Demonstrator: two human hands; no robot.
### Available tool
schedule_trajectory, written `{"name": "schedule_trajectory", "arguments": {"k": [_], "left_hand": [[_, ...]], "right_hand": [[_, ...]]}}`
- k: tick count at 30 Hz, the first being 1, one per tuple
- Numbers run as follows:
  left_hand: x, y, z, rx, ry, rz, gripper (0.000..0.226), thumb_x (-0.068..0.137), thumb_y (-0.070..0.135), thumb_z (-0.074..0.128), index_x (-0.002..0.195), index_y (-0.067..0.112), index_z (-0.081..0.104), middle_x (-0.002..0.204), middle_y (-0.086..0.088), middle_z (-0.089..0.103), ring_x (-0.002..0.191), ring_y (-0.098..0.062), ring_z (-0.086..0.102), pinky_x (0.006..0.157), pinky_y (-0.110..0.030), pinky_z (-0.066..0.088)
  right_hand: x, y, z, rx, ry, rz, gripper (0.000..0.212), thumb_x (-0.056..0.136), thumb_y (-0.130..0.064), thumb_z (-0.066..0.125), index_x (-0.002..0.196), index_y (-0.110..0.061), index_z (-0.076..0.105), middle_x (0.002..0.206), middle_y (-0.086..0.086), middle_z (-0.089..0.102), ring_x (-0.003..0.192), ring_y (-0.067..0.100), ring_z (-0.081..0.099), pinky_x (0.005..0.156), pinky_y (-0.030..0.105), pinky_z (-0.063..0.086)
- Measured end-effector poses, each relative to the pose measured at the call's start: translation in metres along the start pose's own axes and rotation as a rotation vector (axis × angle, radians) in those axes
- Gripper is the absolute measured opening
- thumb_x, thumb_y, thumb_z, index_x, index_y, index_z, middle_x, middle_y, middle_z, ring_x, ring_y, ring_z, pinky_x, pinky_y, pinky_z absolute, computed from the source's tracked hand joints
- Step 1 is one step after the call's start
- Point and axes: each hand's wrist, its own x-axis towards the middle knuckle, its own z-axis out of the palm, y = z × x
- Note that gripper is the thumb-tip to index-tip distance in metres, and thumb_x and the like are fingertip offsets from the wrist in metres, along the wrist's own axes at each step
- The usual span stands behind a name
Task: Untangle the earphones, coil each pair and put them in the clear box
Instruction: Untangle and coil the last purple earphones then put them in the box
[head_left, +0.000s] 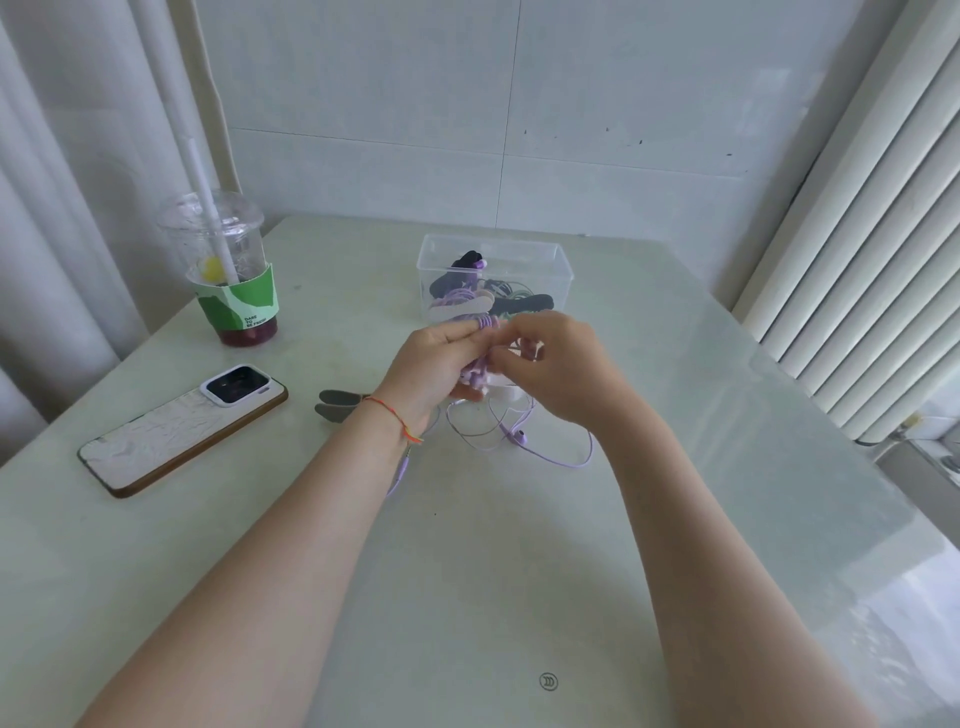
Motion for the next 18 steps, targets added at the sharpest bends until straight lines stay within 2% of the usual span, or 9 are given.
{"name": "schedule_trajectory", "arguments": {"k": [2, 3, 8, 11, 13, 15, 18], "left_hand": [[-0.001, 0.002, 0.002, 0.067, -0.037, -0.051, 0.025, 0.096, 0.027, 0.060, 0.075, 0.013, 0.065, 0.061, -0.004, 0.051, 0.055, -0.016, 0.046, 0.045, -0.024, 0.046], [-0.002, 0.002, 0.002, 0.083, -0.053, -0.073, 0.029, 0.097, 0.028, 0.058, 0.070, 0.016, 0.060, 0.056, 0.000, 0.048, 0.055, -0.016, 0.046, 0.044, -0.023, 0.043], [-0.001, 0.001, 0.002, 0.138, -0.126, -0.131, 0.039, 0.101, 0.038, 0.047, 0.084, 0.010, 0.069, 0.053, 0.003, 0.030, 0.047, -0.012, 0.034, 0.046, -0.023, 0.027], [-0.002, 0.003, -0.001, 0.138, -0.161, -0.164, 0.041, 0.100, 0.038, 0.049, 0.074, 0.011, 0.068, 0.052, 0.004, 0.023, 0.048, -0.013, 0.027, 0.047, -0.025, 0.020], [-0.004, 0.004, -0.004, 0.139, -0.218, -0.191, 0.041, 0.098, 0.038, 0.052, 0.068, 0.012, 0.064, 0.051, 0.004, 0.019, 0.048, -0.014, 0.023, 0.048, -0.025, 0.017], [-0.005, 0.006, -0.005, 0.064, -0.285, -0.224, 0.040, 0.096, 0.037, 0.053, 0.065, 0.014, 0.062, 0.051, 0.004, 0.017, 0.047, -0.013, 0.021, 0.049, -0.026, 0.014], [-0.006, 0.010, -0.007, -0.209, -0.330, -0.256, 0.032, 0.088, 0.036, 0.054, 0.063, 0.016, 0.059, 0.047, 0.007, 0.019, 0.043, -0.010, 0.021, 0.044, -0.022, 0.016]], "right_hand": [[0.001, 0.004, -0.003, 0.038, 0.019, 0.009, 0.005, 0.084, -0.021, 0.069, 0.088, -0.022, 0.072, 0.070, -0.005, 0.051, 0.063, 0.009, 0.044, 0.062, 0.025, 0.039], [0.001, 0.005, -0.005, 0.054, 0.025, 0.011, 0.004, 0.083, -0.020, 0.071, 0.087, -0.021, 0.071, 0.065, -0.006, 0.048, 0.059, 0.009, 0.041, 0.059, 0.024, 0.037], [0.003, 0.012, -0.016, 0.027, 0.065, 0.019, 0.006, 0.087, -0.020, 0.068, 0.092, -0.024, 0.070, 0.061, 0.000, 0.049, 0.050, 0.007, 0.038, 0.052, 0.017, 0.032], [0.003, 0.018, -0.024, 0.044, 0.139, 0.048, 0.003, 0.088, -0.020, 0.067, 0.088, -0.019, 0.070, 0.055, -0.004, 0.042, 0.047, 0.007, 0.036, 0.048, 0.016, 0.028], [0.004, 0.023, -0.028, 0.070, 0.190, 0.083, 0.007, 0.089, -0.021, 0.067, 0.086, -0.016, 0.069, 0.054, -0.007, 0.036, 0.048, 0.009, 0.033, 0.050, 0.022, 0.027], [0.006, 0.027, -0.031, 0.093, 0.207, 0.121, 0.011, 0.090, -0.024, 0.067, 0.084, -0.015, 0.067, 0.054, -0.007, 0.035, 0.050, 0.009, 0.031, 0.052, 0.026, 0.028], [0.005, 0.030, -0.031, 0.153, 0.152, 0.167, 0.016, 0.091, -0.025, 0.066, 0.083, -0.011, 0.067, 0.049, -0.010, 0.034, 0.043, 0.007, 0.030, 0.045, 0.019, 0.026]]}}
